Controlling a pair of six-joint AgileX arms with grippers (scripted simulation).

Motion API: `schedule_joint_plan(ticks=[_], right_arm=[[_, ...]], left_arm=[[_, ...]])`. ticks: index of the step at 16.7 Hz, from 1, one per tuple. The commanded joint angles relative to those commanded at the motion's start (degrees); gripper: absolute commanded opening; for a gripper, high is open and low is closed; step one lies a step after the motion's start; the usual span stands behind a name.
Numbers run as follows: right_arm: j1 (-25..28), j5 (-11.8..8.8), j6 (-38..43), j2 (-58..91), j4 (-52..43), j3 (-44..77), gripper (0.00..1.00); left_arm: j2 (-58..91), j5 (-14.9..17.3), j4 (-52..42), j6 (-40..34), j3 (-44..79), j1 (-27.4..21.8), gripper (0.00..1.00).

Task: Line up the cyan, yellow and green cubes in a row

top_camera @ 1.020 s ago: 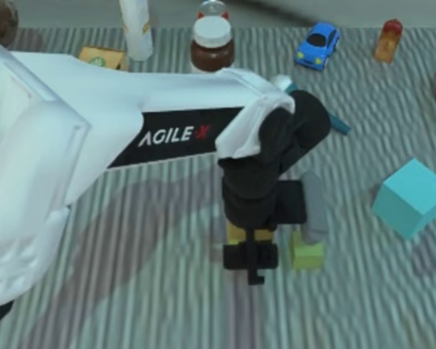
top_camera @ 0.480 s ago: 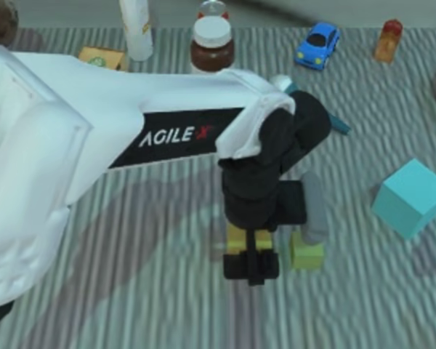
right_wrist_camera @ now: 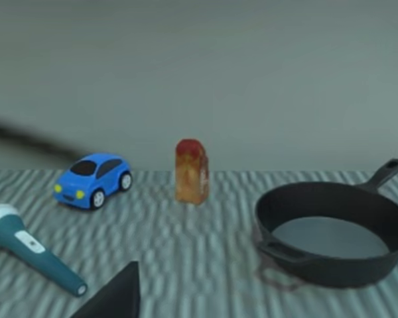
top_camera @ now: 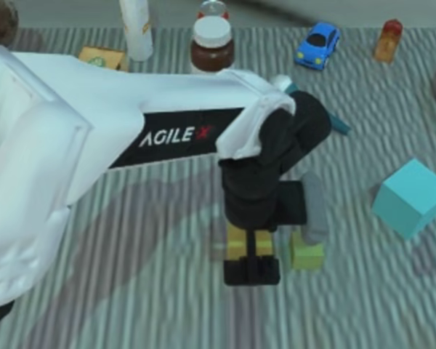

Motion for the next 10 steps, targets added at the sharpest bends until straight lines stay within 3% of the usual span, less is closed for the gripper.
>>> schedule_joint_plan(ticks=[10], right_arm=[[0.0, 0.0, 0.0, 0.0, 0.0, 0.0, 1.0]], left_arm=[[-3.71, -0.03, -14.05, -0.07, 10.33, 1.13, 1.0]])
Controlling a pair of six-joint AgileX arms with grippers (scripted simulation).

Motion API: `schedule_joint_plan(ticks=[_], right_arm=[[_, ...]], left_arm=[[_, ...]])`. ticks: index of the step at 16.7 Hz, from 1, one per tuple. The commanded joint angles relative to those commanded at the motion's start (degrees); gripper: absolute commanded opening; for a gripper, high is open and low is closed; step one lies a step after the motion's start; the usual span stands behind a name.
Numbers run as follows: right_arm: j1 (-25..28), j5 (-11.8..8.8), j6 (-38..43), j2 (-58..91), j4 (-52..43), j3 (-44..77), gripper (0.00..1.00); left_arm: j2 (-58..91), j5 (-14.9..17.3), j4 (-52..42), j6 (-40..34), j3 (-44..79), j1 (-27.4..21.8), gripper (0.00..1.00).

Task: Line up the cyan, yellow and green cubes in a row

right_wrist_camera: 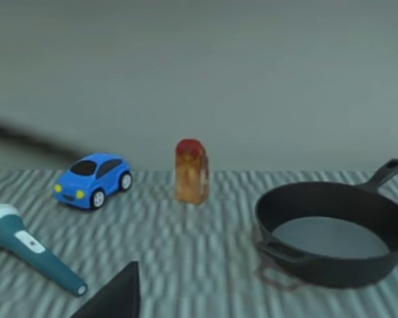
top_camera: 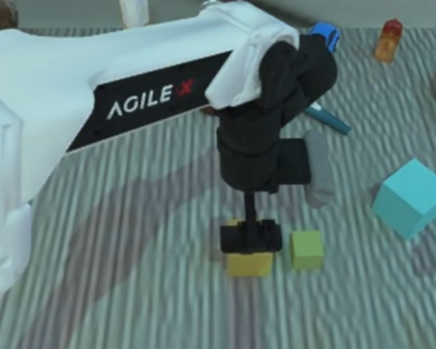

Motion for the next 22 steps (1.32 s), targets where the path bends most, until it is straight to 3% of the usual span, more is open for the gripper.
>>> schedule_joint_plan(ticks=[5, 8, 13, 22], right_arm=[[0.1, -0.03, -0.17, 0.52, -0.41, 0.53, 1.0], [0.86, -0.11, -1.71, 5.42, -4.02, 5.46, 1.0], [2.96, -0.02, -6.67, 24.48, -15.94, 21.87, 1.0], [7.96, 0.04, -18.34, 77.6, -45.63, 58.17, 1.0]], left_arm=[[-0.37, -0.07, 0.56, -0.24, -0.63, 0.06, 1.0], [-5.75, -0.52, 4.23, -2.42, -5.79, 3.17, 1.0], [-26.31, -1.17, 15.67, -9.59, -23.94, 12.6, 1.0], [-80.97, -1.23, 43.72, -28.28, -70.79, 33.71, 1.0]])
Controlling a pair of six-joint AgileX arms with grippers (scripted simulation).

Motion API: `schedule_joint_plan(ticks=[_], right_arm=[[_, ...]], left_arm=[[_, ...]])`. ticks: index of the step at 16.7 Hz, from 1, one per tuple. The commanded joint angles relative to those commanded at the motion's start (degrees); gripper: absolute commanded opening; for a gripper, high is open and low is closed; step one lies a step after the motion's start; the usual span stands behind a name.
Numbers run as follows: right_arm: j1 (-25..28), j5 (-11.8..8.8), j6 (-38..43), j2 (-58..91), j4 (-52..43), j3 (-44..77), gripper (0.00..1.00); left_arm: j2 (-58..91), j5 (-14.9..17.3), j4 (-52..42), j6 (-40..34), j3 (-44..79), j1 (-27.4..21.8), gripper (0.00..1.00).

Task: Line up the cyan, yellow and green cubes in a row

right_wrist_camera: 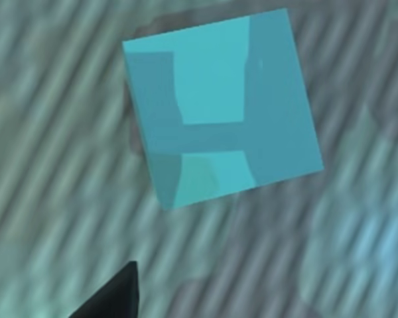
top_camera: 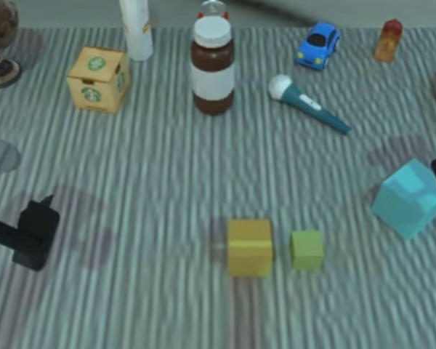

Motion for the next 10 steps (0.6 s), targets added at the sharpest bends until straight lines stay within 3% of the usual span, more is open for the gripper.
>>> schedule_joint_plan(ticks=[5, 10], right_arm=[[2.32, -0.04, -5.25, 20.74, -12.55, 16.99, 1.0], [3.65, 0.01, -8.28, 32.65, -19.05, 27.34, 1.0]], left_arm=[[-25.89, 0.22, 15.18, -9.21, -20.9, 8.99, 1.0], [-39.42, 0.6, 25.1, -14.42, -30.77, 13.39, 1.0]])
